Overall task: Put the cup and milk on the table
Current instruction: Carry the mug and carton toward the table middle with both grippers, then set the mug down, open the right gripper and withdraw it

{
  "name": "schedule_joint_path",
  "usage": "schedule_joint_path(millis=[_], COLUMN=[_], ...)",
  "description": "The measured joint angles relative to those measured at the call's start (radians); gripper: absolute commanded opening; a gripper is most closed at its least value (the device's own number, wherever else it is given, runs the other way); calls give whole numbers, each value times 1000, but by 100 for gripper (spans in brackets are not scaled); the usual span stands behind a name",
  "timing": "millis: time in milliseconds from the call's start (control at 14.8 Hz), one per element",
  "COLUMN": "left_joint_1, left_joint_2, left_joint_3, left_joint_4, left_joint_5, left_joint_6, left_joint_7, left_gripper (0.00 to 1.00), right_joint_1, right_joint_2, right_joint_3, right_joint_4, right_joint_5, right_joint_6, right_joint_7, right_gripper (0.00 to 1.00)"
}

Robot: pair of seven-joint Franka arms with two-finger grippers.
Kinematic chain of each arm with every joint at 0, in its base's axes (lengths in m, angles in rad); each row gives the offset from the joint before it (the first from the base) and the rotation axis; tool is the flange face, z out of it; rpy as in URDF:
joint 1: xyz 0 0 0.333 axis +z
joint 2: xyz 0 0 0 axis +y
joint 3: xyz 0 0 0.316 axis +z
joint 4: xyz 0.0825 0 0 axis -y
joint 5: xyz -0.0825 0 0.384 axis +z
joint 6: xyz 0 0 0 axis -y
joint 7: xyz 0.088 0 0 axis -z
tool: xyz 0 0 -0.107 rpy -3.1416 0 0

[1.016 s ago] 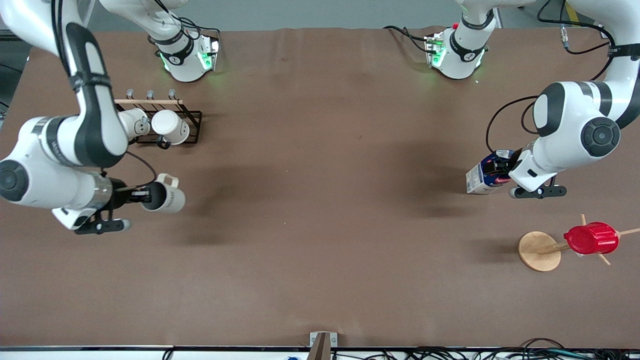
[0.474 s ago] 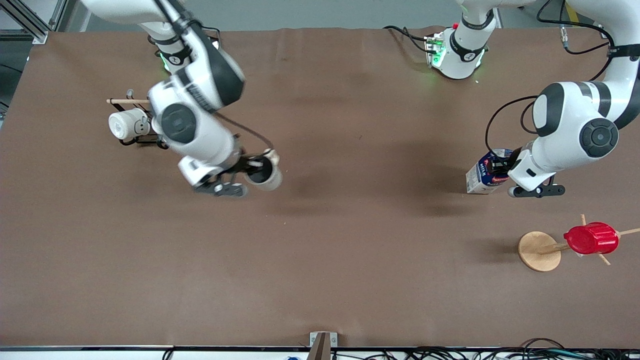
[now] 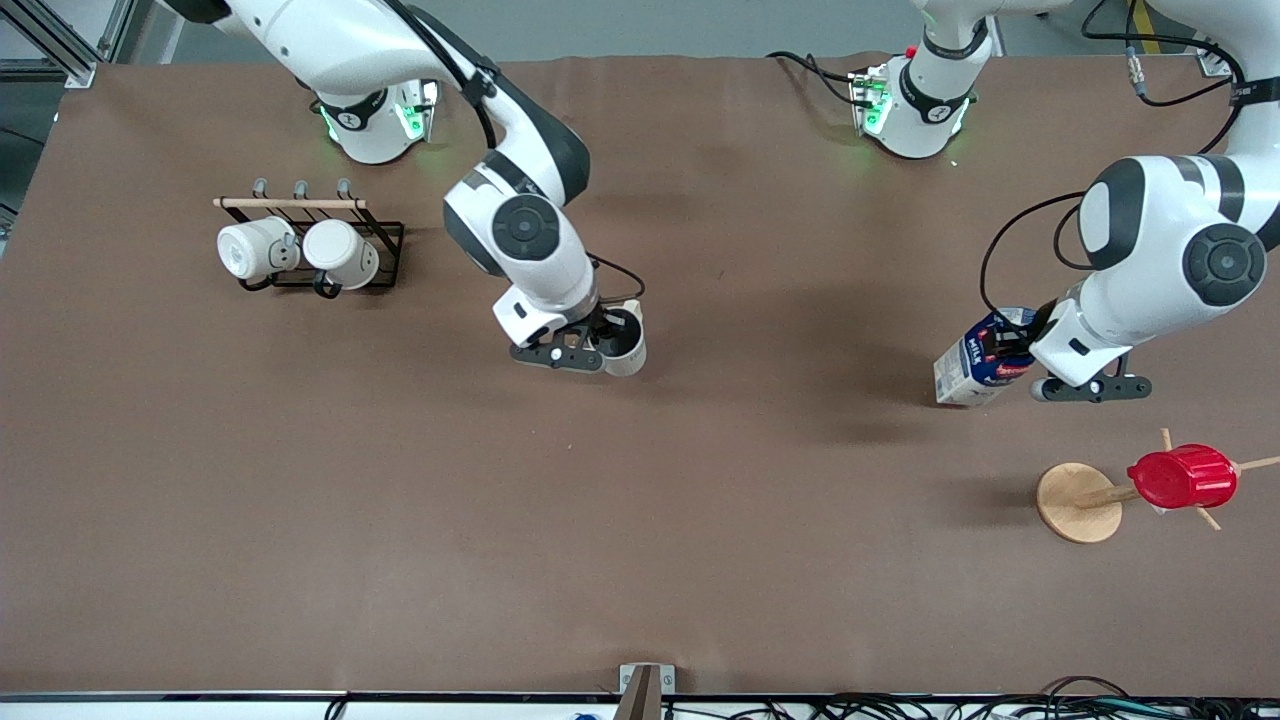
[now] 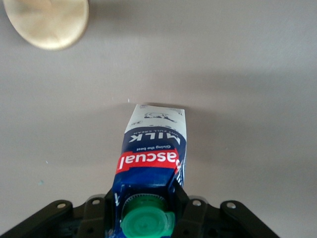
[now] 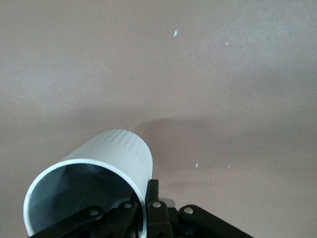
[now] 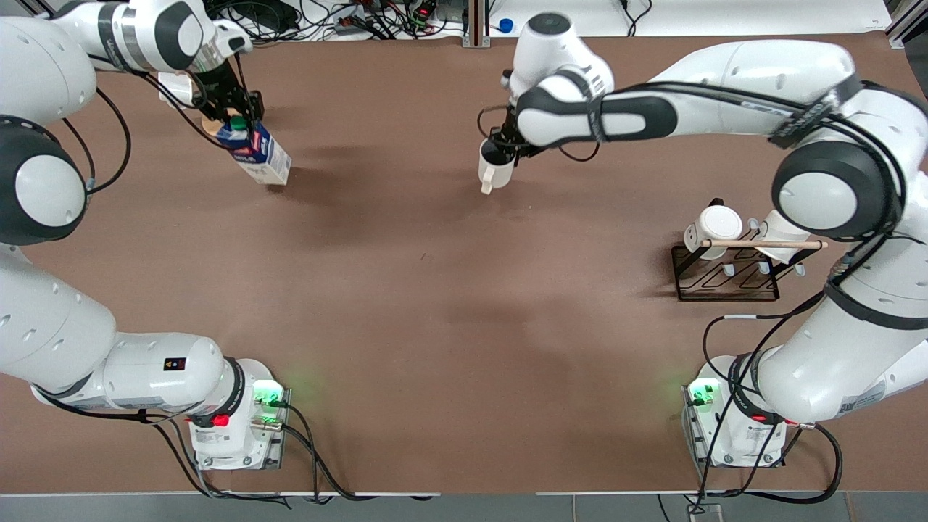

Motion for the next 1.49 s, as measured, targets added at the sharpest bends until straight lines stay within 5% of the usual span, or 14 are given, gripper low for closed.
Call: schedule_joint_path(millis=[609,880,1219,1490], left_joint_1=[-63,-184,-352,-458], left_joint_2=[18,64,167,202], left_joint_3=[-115,-120,-122,-122], left_joint_4=[141,170,235,252], left_joint_5=[0,0,0,1], left_joint_6=[-11,-13,-13,-13], left_joint_7=[-48,-170,-352,-465], left_gripper=[6,5,5,6], right_joint_1=[78,81,45,-84], right_joint_2=[63,80,60,-129], right_joint_3=[1,0,7,16], right_joint_4=[1,1,30,63], right_joint_5=[-92,-126,-129,-131], right_joint_6=[73,87,15,-190], right_joint_7=[73,102,102,12], right_gripper=[17,100,100,100])
